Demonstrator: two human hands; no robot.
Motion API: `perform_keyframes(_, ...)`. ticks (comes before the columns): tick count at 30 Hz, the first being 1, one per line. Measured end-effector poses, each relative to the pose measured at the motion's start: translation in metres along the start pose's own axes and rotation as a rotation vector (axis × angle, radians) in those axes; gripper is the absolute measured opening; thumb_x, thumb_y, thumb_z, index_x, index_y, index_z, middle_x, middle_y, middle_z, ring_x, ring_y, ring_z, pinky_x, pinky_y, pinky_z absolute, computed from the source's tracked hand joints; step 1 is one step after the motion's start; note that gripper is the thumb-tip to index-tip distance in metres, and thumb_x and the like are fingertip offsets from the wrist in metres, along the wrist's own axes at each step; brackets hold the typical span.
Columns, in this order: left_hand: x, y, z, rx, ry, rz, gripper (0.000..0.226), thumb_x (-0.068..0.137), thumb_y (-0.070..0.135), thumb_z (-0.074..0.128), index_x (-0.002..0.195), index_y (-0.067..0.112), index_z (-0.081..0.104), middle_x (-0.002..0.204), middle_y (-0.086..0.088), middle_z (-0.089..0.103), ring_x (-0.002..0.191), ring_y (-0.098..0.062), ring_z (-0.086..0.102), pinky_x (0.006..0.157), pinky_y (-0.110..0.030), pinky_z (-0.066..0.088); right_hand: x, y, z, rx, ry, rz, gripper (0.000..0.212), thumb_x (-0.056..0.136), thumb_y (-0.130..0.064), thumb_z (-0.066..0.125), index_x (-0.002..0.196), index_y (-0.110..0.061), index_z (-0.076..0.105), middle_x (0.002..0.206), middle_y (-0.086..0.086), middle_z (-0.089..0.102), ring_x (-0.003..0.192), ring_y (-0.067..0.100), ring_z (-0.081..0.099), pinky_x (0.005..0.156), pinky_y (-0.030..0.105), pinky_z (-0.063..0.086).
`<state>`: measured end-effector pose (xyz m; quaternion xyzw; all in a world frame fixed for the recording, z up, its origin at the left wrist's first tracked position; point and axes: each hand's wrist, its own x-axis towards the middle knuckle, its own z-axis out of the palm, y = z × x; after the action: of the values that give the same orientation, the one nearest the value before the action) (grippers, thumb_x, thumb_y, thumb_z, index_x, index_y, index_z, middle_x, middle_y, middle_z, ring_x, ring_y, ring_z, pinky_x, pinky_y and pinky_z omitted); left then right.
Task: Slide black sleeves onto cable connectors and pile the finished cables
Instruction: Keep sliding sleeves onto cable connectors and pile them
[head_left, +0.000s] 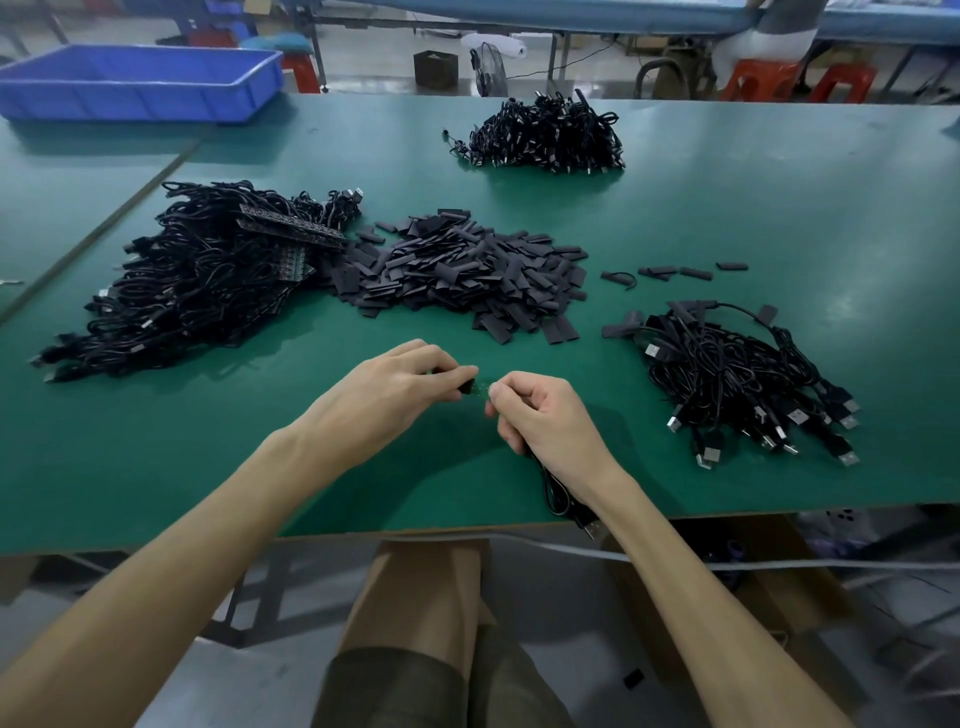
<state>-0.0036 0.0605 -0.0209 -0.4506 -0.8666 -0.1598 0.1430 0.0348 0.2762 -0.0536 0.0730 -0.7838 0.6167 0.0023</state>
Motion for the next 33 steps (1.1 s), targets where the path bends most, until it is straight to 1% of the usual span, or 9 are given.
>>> perform_keyframes(2,0.000,0.002,-0.001,0.027,-0.007,0.023,0.048,0.087,-0.018,0.066,0.130,0.003,0.066,0.110,-0.010,0.066,0.098,-0.028,0.062,0.076,-0.045,0.057,0.000,0.000,0.001,-0.006,-0.007,0.004,0.032,0.105,-0.020,0.054,0.077,-0.012,0.066,0.051,-0.002,0.058,0.049,0.009,0.048,0.056,0.021,0.043)
perform_keyframes(5,0.002,0.010,0.001,0.069,-0.025,0.065,0.053,0.081,-0.021,0.065,0.130,0.001,0.065,0.112,-0.012,0.065,0.101,-0.030,0.062,0.074,-0.044,0.059,0.001,0.001,0.002,-0.028,-0.024,0.014,0.031,0.106,-0.020,0.053,0.080,-0.013,0.069,0.053,-0.003,0.059,0.049,0.009,0.051,0.054,0.022,0.042)
perform_keyframes(8,0.005,0.013,0.005,0.055,-0.015,0.019,0.051,0.084,-0.017,0.066,0.130,0.002,0.064,0.114,-0.011,0.065,0.102,-0.031,0.061,0.074,-0.046,0.058,0.002,0.001,0.002,-0.012,-0.014,0.013,0.030,0.107,-0.020,0.053,0.084,-0.010,0.069,0.055,-0.002,0.062,0.049,0.011,0.055,0.053,0.022,0.044)
perform_keyframes(12,0.006,0.008,0.007,0.002,-0.033,-0.058,0.044,0.095,-0.005,0.062,0.136,0.009,0.060,0.118,-0.006,0.062,0.108,-0.026,0.057,0.082,-0.046,0.056,0.002,0.001,0.001,0.010,-0.051,0.001,0.028,0.108,-0.026,0.054,0.093,-0.008,0.070,0.062,0.006,0.070,0.056,0.017,0.061,0.061,0.031,0.051)
perform_keyframes(14,0.004,0.006,0.006,0.037,-0.054,-0.049,0.042,0.094,-0.005,0.061,0.132,0.013,0.061,0.115,-0.003,0.061,0.104,-0.024,0.056,0.075,-0.045,0.056,0.003,0.002,0.001,0.035,-0.064,-0.002,0.027,0.107,-0.027,0.056,0.094,-0.007,0.070,0.066,0.007,0.073,0.058,0.018,0.063,0.064,0.031,0.052)
perform_keyframes(19,0.000,0.006,0.005,0.101,-0.060,-0.023,0.024,0.095,0.002,0.065,0.119,0.008,0.064,0.101,-0.005,0.058,0.091,-0.024,0.054,0.058,-0.040,0.054,0.003,0.002,0.003,0.046,-0.028,-0.024,0.032,0.104,-0.034,0.060,0.087,-0.009,0.070,0.069,0.008,0.076,0.064,0.023,0.070,0.068,0.030,0.054)
perform_keyframes(25,0.006,0.009,0.006,0.062,-0.093,-0.019,0.015,0.103,0.014,0.056,0.113,0.007,0.063,0.097,-0.004,0.051,0.091,-0.020,0.046,0.067,-0.041,0.053,0.001,0.001,0.002,0.007,-0.023,-0.026,0.039,0.108,-0.032,0.054,0.081,-0.007,0.067,0.062,0.009,0.072,0.059,0.019,0.066,0.067,0.030,0.055)
perform_keyframes(29,0.008,0.014,0.004,0.035,-0.093,-0.008,0.030,0.106,0.025,0.042,0.107,0.004,0.064,0.094,-0.005,0.050,0.087,-0.021,0.046,0.072,-0.041,0.051,0.001,-0.002,0.001,0.014,-0.034,-0.017,0.038,0.108,-0.031,0.053,0.082,-0.007,0.067,0.062,0.009,0.072,0.060,0.018,0.067,0.069,0.028,0.055)
perform_keyframes(33,0.007,0.018,0.005,-0.020,-0.072,-0.031,0.019,0.105,0.016,0.050,0.110,0.004,0.065,0.093,-0.003,0.050,0.085,-0.020,0.045,0.075,-0.039,0.050,0.002,-0.002,0.001,0.040,-0.039,-0.020,0.034,0.106,-0.031,0.056,0.081,-0.013,0.069,0.063,0.010,0.072,0.060,0.021,0.067,0.068,0.031,0.054)
